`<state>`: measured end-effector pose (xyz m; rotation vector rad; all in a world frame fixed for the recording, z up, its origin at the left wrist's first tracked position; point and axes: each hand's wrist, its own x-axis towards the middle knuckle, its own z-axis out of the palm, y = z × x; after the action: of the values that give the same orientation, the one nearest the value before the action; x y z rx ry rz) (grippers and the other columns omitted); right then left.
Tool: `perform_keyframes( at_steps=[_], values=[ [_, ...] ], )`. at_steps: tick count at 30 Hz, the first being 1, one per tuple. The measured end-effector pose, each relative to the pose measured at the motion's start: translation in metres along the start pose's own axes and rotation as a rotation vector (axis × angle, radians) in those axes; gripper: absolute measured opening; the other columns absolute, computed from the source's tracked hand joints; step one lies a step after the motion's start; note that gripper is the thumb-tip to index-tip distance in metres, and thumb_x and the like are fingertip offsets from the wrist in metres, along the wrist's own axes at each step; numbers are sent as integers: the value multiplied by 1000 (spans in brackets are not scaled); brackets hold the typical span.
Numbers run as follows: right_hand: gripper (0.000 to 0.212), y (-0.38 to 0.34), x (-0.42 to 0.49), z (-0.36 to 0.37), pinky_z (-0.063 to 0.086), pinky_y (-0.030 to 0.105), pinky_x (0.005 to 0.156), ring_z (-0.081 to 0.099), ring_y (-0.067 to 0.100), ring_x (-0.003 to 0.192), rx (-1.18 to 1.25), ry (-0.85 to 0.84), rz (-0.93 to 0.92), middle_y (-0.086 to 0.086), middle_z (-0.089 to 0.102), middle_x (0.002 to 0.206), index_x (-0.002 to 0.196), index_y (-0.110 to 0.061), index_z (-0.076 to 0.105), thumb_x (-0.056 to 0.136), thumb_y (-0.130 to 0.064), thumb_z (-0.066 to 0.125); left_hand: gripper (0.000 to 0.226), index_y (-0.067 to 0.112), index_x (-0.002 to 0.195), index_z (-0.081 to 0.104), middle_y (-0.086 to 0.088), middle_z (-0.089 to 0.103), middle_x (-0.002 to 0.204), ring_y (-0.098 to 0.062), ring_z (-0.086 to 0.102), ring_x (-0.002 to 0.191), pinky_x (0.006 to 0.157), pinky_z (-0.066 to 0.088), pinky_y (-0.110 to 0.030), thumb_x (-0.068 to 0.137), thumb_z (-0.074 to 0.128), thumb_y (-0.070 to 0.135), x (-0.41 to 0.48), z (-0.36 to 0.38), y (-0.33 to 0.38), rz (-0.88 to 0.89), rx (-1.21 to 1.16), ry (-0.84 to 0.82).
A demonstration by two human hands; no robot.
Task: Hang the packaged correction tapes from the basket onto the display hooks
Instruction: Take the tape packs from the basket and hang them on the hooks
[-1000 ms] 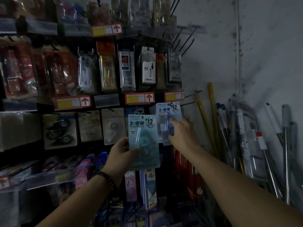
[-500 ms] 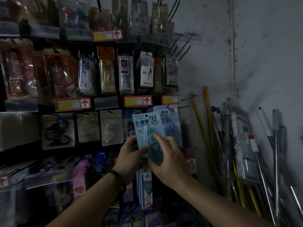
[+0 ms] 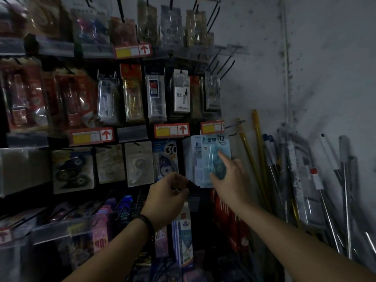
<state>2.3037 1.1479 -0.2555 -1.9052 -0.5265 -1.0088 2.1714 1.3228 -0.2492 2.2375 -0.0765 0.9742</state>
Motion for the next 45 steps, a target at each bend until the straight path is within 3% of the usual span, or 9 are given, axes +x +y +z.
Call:
perform_keyframes(
  at_steps=[7,12,18,25,31,33,37,41,45],
  values=[
    [75,-4,16,-7,55,36,96,55,17,114,-94,-60,-54,-1,48,127,155,-36,42,89,-40,76,7,21,104,64,6,70,101,-3,69,74,59,51,-12,104,65,28,-5,-3,-7,61,11,72],
    [73,-7,17,-6,52,30,87,54,17,111,-120,-98,-7,1,49,125,153,-38,45,87,-46,75,8,27,102,65,8,70,108,-3,72,79,64,51,-11,103,65,34,-5,-5,-23,55,11,79],
    [72,-9,33,3,62,41,80,61,23,102,-254,-185,-23,4,53,124,148,-37,47,84,-34,79,9,32,98,64,6,68,110,-10,70,91,75,57,-26,102,64,40,-10,-8,-35,53,12,108],
    [54,-12,21,16,62,45,83,61,29,104,-310,-285,-12,6,49,121,130,-34,62,78,-36,77,6,31,105,64,11,60,115,-9,67,96,67,48,-7,100,67,34,-28,-23,-44,60,156,34],
    [49,-30,-34,-10,57,45,93,60,30,115,-297,-354,-37,9,55,133,135,-24,63,88,-35,70,2,30,95,70,14,71,98,-6,68,88,76,55,-20,96,72,29,-92,-45,-69,50,274,-144],
    [41,-39,-59,-17,58,42,91,65,26,109,-241,-404,-51,5,65,126,127,-25,68,88,-36,72,3,28,92,72,14,74,94,-6,71,87,72,51,-13,93,73,26,-126,-53,-81,30,325,-219],
    [19,-55,-125,-26,56,27,76,68,11,84,-95,-543,-29,-7,72,94,108,-27,73,90,-31,78,6,25,96,77,10,78,95,-9,72,88,74,50,-23,93,73,28,-208,-71,-114,-22,431,-332],
    [13,-57,-211,-15,52,17,71,65,1,81,-2,-724,-27,-11,70,90,105,-31,71,93,-28,76,7,35,98,71,17,74,95,-5,70,86,76,60,-35,96,66,39,-299,-81,-152,-168,451,-442],
    [14,-47,-312,9,53,21,71,66,0,78,54,-875,-2,-12,71,90,106,-27,74,93,-31,76,9,37,91,69,21,70,88,2,66,78,70,56,-29,99,67,33,-384,-75,-181,-310,417,-497]
  ],
)
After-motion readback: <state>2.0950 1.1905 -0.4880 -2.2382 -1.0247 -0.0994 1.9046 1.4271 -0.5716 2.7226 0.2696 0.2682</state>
